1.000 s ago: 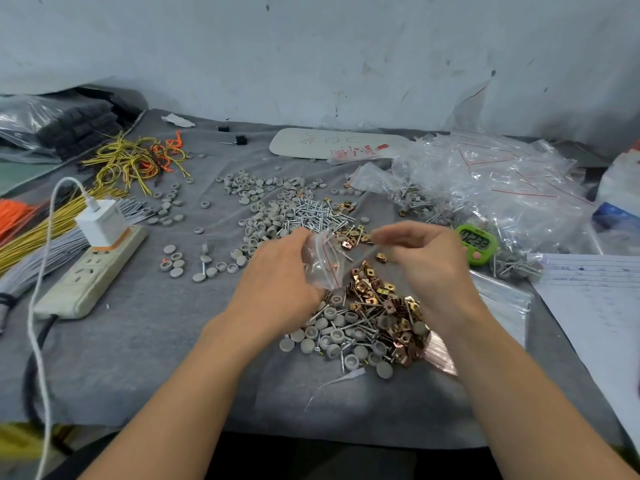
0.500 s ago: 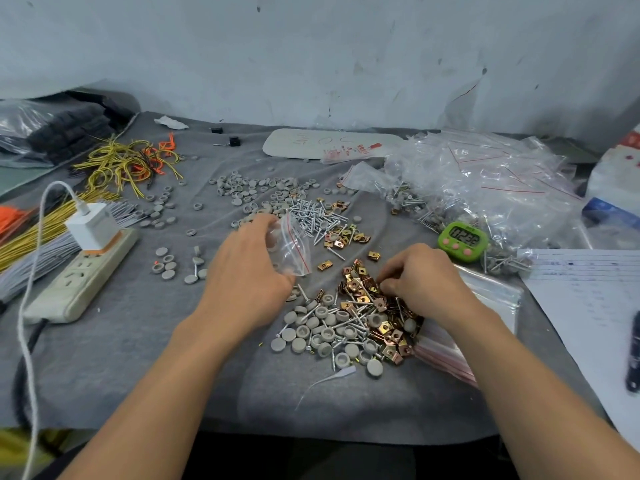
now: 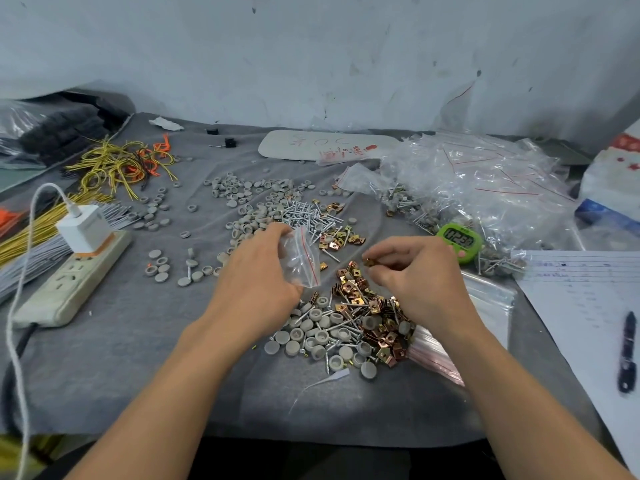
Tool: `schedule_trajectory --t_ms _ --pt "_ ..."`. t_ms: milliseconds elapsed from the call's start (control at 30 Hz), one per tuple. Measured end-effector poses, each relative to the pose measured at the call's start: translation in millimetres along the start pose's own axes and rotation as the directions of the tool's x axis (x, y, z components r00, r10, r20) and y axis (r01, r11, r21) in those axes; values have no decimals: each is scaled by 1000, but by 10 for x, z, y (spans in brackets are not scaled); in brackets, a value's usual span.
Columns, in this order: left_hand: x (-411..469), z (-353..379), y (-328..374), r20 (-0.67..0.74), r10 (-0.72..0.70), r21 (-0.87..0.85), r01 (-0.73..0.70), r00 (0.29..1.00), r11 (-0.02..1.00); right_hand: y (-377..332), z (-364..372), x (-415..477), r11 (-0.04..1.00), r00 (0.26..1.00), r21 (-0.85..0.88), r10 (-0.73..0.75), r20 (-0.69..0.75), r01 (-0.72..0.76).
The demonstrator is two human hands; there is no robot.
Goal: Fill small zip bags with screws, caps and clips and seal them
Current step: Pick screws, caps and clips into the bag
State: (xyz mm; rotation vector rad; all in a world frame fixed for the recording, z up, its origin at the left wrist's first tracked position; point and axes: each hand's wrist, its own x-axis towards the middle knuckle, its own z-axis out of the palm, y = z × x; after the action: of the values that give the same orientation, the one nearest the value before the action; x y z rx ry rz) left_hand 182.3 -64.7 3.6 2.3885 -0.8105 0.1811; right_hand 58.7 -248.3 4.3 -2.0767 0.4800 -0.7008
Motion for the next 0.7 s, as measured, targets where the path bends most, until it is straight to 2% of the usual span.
schedule_trajectory --t_ms 200,433,700 --pt "-45 41 65 0 69 -31 -69 998 997 -132 105 -109 990 995 95 -102 -4 102" --pt "-54 53 91 34 116 -37 -115 993 993 -226 240 -158 979 976 -45 -201 -78 198" --pt "-75 56 98 79 169 -11 -169 982 986 -293 406 -125 991 991 -20 -134 -23 133"
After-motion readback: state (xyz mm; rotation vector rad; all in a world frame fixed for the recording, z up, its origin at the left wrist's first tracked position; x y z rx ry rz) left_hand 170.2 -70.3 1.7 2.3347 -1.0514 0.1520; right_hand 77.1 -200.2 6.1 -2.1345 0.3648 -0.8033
